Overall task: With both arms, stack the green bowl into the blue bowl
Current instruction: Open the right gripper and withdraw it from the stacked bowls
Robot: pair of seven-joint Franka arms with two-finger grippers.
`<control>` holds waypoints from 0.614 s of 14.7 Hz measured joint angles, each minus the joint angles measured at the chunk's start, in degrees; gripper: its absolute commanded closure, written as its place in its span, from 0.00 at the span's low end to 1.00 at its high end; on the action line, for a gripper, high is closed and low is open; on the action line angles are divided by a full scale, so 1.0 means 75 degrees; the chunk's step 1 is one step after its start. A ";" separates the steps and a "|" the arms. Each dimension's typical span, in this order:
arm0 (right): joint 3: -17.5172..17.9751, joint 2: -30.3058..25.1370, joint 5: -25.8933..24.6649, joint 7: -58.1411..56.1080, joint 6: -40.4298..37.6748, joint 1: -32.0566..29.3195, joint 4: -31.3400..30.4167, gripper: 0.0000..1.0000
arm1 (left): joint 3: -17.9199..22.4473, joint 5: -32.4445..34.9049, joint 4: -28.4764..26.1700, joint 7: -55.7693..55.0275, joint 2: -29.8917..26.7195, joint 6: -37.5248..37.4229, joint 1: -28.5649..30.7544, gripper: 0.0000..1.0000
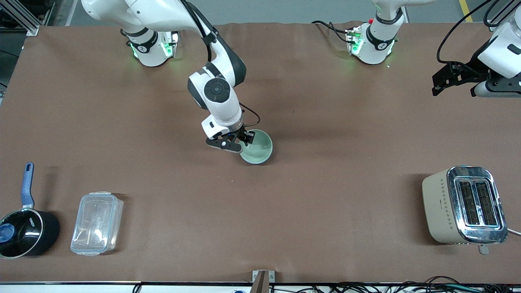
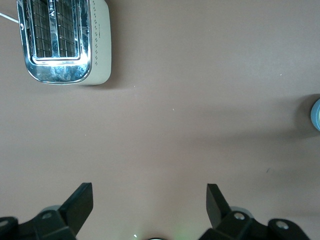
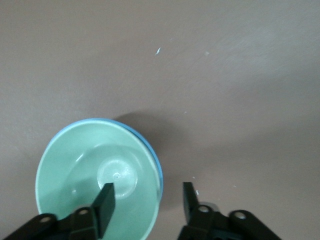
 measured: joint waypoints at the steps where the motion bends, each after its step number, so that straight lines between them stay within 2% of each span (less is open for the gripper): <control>1: -0.0043 -0.0277 -0.0033 -0.0008 -0.0342 -0.0128 0.0062 0.00 | 0.0000 0.0000 0.0003 0.0000 0.0000 0.0000 -0.0003 0.00; 5: -0.0123 -0.1735 -0.0528 -0.0130 -0.1821 -0.1024 0.0128 0.00 | -0.0006 0.0000 0.0017 0.0000 0.0000 0.0000 -0.0027 0.00; 9: -0.0152 -0.2903 -0.0842 -0.0850 -0.3088 -0.2329 0.0184 0.00 | -0.0006 0.0000 0.0037 0.0000 -0.0009 -0.0120 -0.0026 0.00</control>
